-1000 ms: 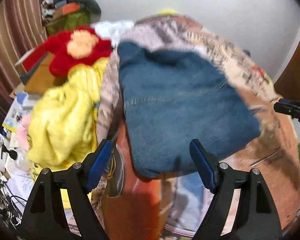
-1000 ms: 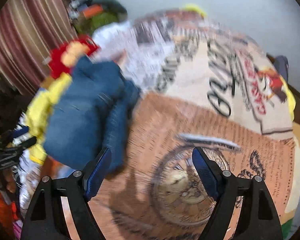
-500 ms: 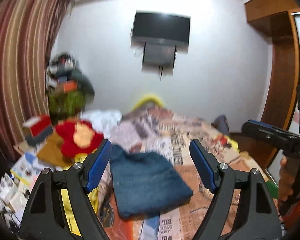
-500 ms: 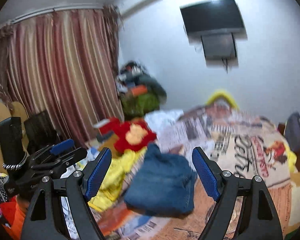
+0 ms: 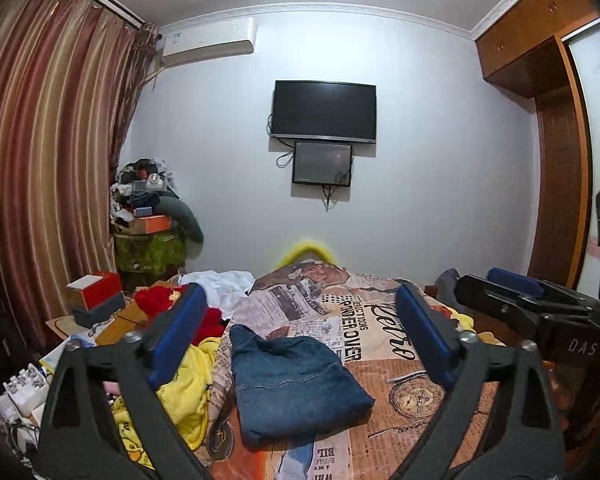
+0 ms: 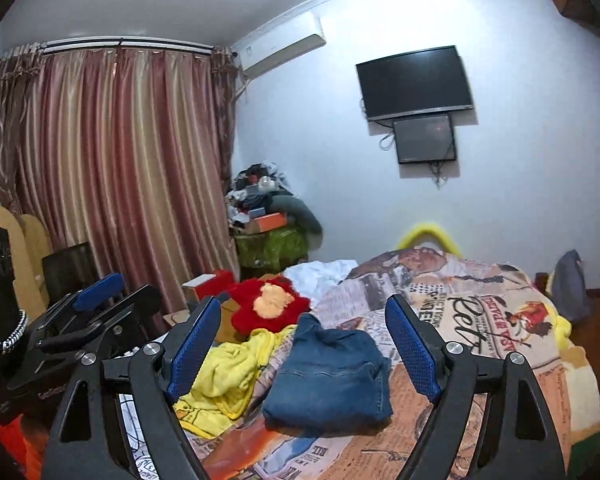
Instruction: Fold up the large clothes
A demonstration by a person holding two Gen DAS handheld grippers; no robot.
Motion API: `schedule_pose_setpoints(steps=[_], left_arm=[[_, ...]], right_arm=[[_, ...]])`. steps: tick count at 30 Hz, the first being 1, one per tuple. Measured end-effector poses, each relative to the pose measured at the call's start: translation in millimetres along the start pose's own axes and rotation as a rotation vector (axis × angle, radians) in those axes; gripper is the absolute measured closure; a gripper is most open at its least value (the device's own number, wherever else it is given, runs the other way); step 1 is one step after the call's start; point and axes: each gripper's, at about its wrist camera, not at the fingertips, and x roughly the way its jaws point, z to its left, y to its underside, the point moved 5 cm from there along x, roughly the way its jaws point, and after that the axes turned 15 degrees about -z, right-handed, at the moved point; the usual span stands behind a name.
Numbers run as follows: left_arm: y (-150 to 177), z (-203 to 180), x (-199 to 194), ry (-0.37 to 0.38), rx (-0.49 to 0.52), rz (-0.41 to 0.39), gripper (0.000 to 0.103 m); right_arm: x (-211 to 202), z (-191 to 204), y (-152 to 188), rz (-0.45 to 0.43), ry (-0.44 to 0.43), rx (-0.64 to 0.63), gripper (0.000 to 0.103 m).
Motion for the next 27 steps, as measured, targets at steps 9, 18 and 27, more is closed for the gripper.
schedule_pose_setpoints(steps=[9,18,27], left_arm=[[10.9,6.7,-1.1,-0.022,-0.017,0.037,0.0],[16.4,5.0,-1.1,-0.032,-0.018,0.052,0.0],[21.1,3.4,0.8,-0.031,-0.02,0.064,0.0]], right_arm=[[-13.2,-1.7,5.8,-0.012,0.076,-0.017,0.0],[-13.1,-5.4,5.3,-0.023,0.11,-0.02,0.0],[-12.3,-6.3,5.1,-0.025,0.108,-0.018,0.0]])
